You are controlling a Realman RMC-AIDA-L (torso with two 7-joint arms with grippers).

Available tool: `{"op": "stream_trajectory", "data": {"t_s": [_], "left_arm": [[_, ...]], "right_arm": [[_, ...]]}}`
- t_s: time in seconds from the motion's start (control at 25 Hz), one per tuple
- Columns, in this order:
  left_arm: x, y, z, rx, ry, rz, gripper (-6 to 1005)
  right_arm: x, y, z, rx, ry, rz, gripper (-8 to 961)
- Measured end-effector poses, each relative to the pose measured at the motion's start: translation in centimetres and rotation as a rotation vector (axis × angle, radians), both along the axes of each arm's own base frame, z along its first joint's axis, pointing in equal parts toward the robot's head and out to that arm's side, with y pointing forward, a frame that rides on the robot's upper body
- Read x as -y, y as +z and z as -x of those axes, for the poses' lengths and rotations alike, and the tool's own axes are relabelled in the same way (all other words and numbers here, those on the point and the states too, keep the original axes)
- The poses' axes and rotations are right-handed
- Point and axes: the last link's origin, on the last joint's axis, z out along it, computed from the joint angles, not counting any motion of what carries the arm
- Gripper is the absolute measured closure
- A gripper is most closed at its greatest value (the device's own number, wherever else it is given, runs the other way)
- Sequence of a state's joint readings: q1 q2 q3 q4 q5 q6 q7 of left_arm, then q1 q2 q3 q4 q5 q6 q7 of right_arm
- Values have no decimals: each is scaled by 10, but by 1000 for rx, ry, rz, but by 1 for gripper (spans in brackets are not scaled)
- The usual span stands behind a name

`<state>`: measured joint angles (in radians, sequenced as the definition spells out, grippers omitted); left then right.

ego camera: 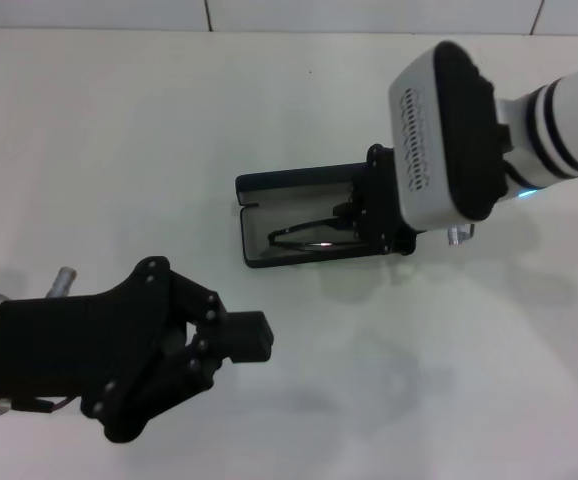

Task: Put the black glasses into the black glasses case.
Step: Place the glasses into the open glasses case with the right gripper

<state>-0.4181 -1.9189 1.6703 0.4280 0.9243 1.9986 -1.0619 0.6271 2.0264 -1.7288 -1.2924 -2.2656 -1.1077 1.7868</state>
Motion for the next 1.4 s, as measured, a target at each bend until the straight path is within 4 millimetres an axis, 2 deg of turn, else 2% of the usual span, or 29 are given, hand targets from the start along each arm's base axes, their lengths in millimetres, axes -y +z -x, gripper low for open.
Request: {"op": "stream_trajectory", "data": {"t_s": [0.8, 1.4], "left_arm": [[-4, 2, -1, 15, 15, -25, 962], [-4, 1, 1, 24, 37, -32, 962]], "right_arm": [[-7, -15, -9, 17, 76, -75, 889], [-11, -14, -9, 7, 89, -104, 884]]}}
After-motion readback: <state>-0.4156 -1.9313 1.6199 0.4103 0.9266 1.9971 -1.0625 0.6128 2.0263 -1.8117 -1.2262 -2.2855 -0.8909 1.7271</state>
